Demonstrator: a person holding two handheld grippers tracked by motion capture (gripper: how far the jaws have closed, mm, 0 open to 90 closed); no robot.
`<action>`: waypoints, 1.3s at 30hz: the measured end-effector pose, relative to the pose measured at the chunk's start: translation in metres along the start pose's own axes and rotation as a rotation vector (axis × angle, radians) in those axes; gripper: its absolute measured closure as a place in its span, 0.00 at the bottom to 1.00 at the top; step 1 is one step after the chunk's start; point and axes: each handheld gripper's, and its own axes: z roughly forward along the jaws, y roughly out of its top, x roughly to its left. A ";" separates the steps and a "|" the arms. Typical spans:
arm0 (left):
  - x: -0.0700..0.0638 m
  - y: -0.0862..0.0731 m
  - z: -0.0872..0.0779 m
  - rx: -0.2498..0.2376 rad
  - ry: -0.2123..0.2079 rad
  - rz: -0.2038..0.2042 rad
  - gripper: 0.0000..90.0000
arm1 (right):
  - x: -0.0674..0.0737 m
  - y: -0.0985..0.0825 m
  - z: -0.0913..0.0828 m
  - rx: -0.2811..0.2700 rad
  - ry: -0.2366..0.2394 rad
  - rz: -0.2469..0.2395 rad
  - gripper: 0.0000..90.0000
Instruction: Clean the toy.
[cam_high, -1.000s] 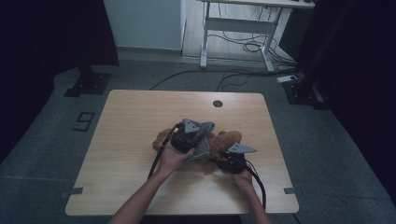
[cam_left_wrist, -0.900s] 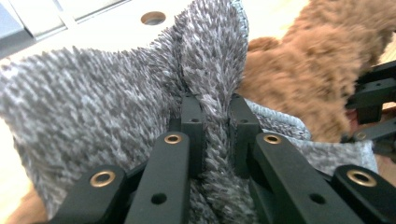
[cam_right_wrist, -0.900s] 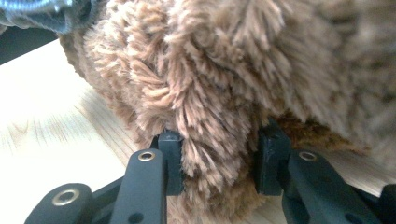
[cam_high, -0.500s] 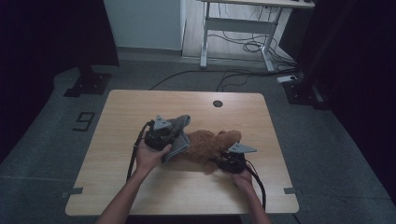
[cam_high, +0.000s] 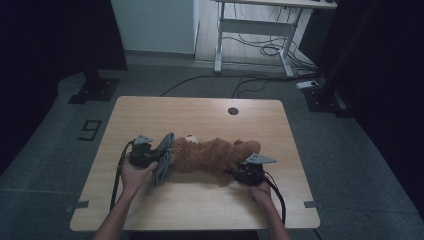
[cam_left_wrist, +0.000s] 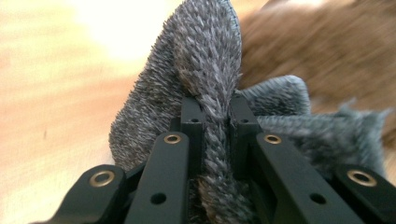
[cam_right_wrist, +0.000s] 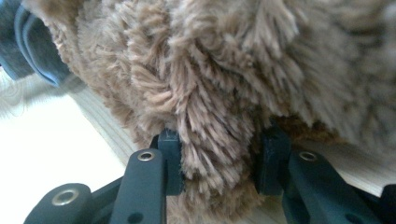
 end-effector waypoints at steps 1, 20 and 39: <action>0.002 -0.004 0.004 0.016 -0.009 -0.004 0.89 | 0.000 0.000 0.000 0.002 -0.001 0.002 0.68; -0.013 0.010 0.041 -0.054 -0.130 -0.009 0.89 | -0.006 0.012 0.008 -0.002 -0.171 -0.146 0.71; -0.051 0.095 0.007 -0.140 -0.180 0.074 0.88 | -0.010 0.011 0.006 0.005 -0.141 -0.160 0.67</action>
